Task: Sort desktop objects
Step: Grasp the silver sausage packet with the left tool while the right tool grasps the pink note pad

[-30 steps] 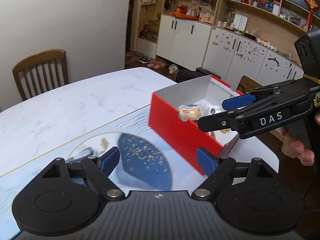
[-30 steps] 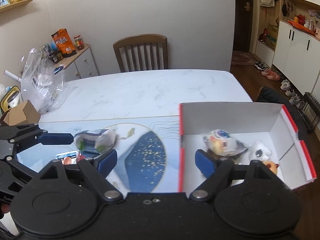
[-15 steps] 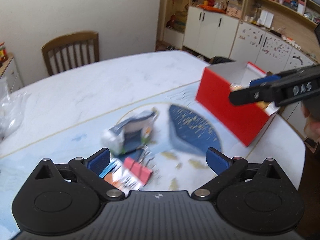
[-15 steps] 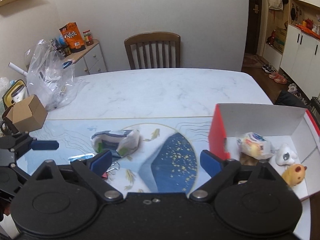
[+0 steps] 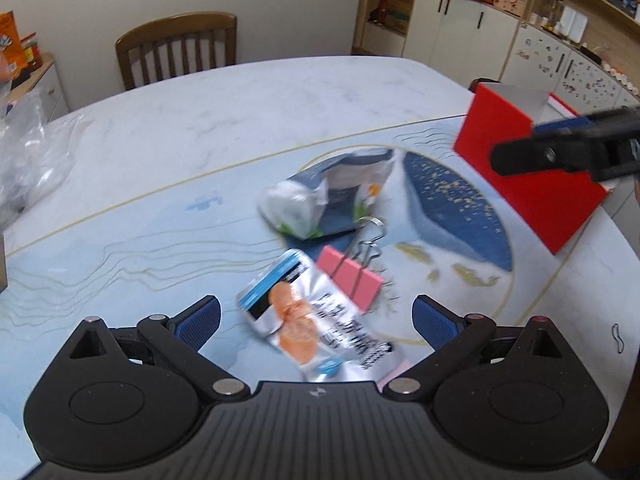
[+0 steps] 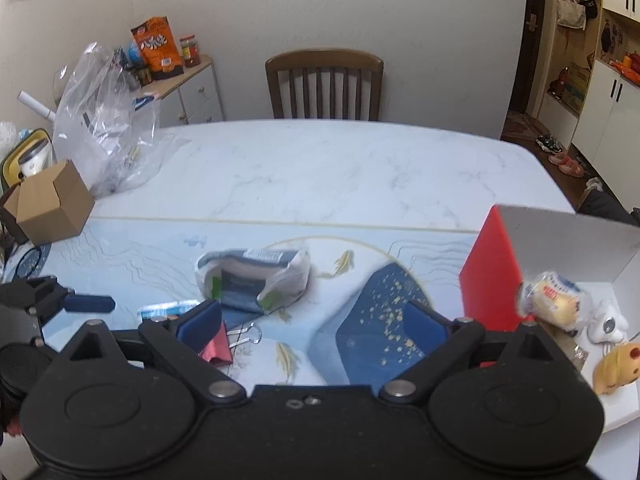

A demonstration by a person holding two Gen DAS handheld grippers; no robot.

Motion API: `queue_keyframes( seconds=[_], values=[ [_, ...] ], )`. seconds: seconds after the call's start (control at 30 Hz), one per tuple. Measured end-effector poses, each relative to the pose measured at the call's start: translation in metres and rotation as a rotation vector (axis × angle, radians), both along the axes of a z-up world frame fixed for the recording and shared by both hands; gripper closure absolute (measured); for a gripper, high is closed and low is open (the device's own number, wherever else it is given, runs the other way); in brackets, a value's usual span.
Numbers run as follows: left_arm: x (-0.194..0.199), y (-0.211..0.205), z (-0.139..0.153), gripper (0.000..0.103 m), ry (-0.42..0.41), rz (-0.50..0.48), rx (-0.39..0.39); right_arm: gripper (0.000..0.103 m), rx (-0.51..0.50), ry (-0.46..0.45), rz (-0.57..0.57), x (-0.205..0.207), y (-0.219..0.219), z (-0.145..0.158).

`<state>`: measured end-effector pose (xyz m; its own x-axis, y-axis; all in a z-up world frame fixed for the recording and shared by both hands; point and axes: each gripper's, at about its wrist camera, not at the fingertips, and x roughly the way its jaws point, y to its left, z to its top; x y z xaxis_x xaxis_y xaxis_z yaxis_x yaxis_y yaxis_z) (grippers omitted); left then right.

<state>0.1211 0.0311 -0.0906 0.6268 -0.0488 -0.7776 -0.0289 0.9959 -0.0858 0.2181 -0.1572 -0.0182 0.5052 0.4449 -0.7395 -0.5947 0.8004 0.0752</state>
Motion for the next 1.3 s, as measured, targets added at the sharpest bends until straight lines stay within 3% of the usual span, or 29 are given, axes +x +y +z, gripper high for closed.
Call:
queue_keyframes(
  seconds=[0.3,0.57,0.9,1.3],
  values=[
    [0.010,0.018,-0.019,0.001,0.026,0.020,0.016,0.006,-0.037,0.071,0.033,-0.024,0.007,-0.033],
    [0.021,0.023,-0.030,0.001,0.030,0.029,-0.029,0.006,-0.061,0.113,0.098,-0.052,0.028,-0.058],
    [0.024,0.015,-0.037,0.001,0.035,0.020,-0.026,0.007,-0.088,0.130,0.193,-0.077,0.058,-0.074],
    [0.024,0.009,-0.045,0.002,0.023,0.030,-0.016,0.018,-0.143,0.113,0.213,-0.086,0.074,-0.091]
  ],
)
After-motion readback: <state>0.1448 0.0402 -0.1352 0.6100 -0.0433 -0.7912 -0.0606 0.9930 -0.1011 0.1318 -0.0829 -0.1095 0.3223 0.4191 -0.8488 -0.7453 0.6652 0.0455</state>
